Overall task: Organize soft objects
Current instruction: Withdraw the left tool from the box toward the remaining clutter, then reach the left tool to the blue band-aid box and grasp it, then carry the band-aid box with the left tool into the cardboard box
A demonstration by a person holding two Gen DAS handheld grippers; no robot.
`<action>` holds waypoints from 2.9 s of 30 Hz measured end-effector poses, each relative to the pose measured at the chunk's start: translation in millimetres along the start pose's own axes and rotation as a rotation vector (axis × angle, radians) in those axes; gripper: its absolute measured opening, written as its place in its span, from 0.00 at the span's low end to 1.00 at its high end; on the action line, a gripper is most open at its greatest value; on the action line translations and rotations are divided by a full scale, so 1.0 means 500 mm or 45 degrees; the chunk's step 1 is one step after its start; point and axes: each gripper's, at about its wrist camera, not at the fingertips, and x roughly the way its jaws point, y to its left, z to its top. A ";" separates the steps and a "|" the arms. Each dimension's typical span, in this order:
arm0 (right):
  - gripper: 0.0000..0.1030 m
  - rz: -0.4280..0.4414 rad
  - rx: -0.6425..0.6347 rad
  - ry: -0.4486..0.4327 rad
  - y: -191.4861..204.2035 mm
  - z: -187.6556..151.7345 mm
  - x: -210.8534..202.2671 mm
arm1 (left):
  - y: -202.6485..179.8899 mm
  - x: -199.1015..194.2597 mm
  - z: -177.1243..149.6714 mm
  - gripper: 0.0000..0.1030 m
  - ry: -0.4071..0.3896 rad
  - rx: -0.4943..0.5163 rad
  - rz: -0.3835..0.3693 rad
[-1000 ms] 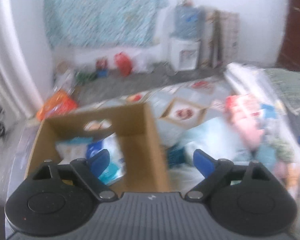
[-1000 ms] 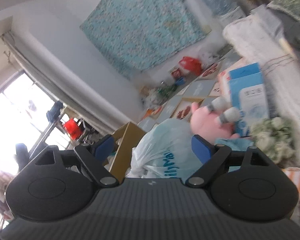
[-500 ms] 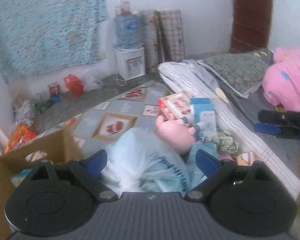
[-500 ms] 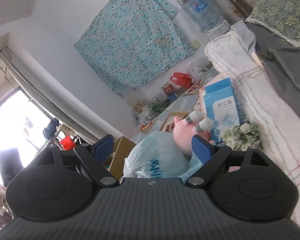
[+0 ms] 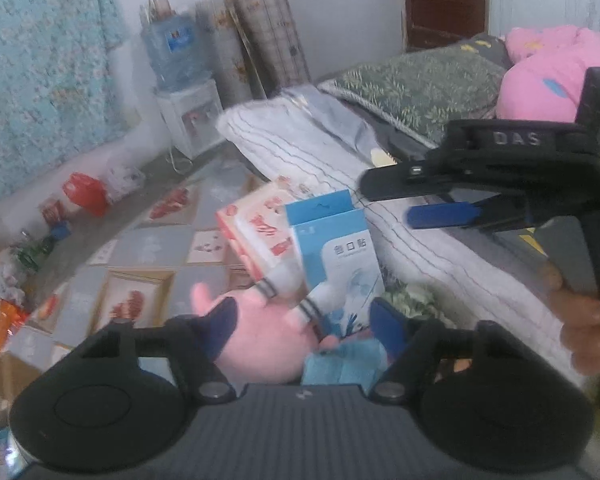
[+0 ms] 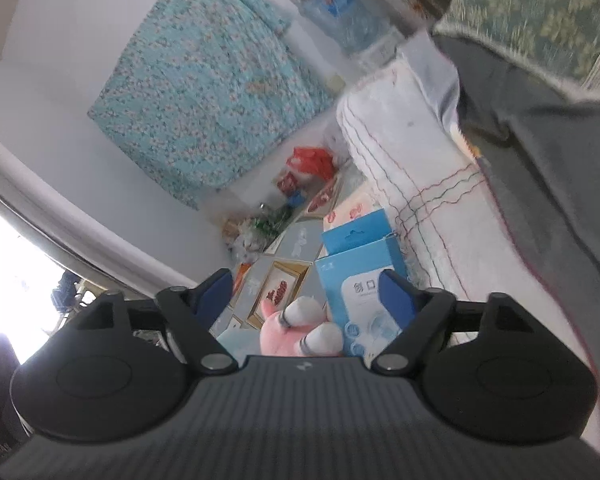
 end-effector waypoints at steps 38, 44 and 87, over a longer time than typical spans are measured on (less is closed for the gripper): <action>0.47 0.090 0.049 0.109 -0.142 0.040 0.149 | -0.016 0.234 0.091 0.72 0.257 -0.108 -0.167; 0.47 0.165 0.056 0.114 -0.137 0.042 0.141 | -0.020 0.240 0.091 0.75 0.281 -0.125 -0.118; 0.48 0.449 -0.235 -0.017 0.254 -0.031 -0.079 | 0.009 -0.222 0.029 0.74 -0.292 -0.082 0.059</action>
